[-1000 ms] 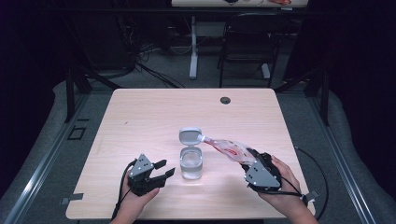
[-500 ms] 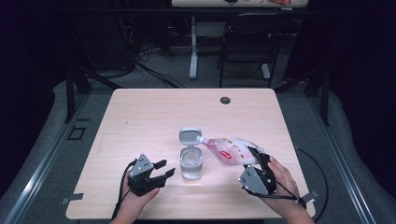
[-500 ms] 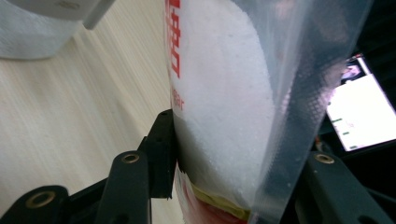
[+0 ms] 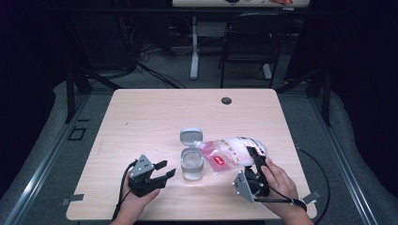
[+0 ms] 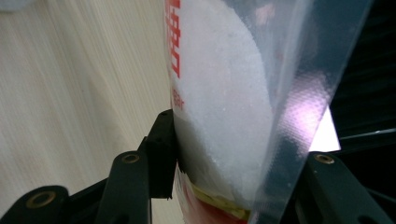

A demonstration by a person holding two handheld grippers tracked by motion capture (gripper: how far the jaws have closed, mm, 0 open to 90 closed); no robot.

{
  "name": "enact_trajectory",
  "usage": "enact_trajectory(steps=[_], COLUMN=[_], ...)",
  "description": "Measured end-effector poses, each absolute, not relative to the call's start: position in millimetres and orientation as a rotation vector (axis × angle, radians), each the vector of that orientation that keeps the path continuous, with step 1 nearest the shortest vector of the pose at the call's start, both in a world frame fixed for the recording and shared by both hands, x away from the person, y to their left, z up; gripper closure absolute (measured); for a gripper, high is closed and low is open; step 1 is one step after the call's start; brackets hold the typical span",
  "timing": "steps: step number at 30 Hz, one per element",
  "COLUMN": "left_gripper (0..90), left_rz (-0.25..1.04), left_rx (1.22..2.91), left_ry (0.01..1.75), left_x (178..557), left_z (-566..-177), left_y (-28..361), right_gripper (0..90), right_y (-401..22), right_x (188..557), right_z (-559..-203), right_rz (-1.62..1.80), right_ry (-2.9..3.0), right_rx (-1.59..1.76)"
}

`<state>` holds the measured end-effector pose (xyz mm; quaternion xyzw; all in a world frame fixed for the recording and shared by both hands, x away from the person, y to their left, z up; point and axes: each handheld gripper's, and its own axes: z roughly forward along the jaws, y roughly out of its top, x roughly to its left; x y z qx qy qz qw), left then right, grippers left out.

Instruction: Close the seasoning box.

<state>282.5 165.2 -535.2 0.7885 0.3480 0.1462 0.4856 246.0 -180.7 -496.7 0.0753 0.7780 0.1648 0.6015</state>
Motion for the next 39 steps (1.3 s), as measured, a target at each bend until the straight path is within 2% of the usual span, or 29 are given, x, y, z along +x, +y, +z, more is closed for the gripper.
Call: enact_trajectory(steps=[5, 39], left_gripper=[51.6, 51.5], left_rz=[0.357, 0.36], left_rx=[1.915, 1.916], left_ry=[0.842, 0.841], left_x=[282.5, 282.6], left_z=[-535.0, -534.7], left_y=[165.7, 166.2], right_gripper=[52.9, 53.2], right_y=[-178.8, -178.2], right_x=[246.1, 247.4], right_z=[-500.3, -502.9], right_rz=[0.279, 0.155], right_ry=[1.795, 1.749], right_rx=[0.148, 0.048])
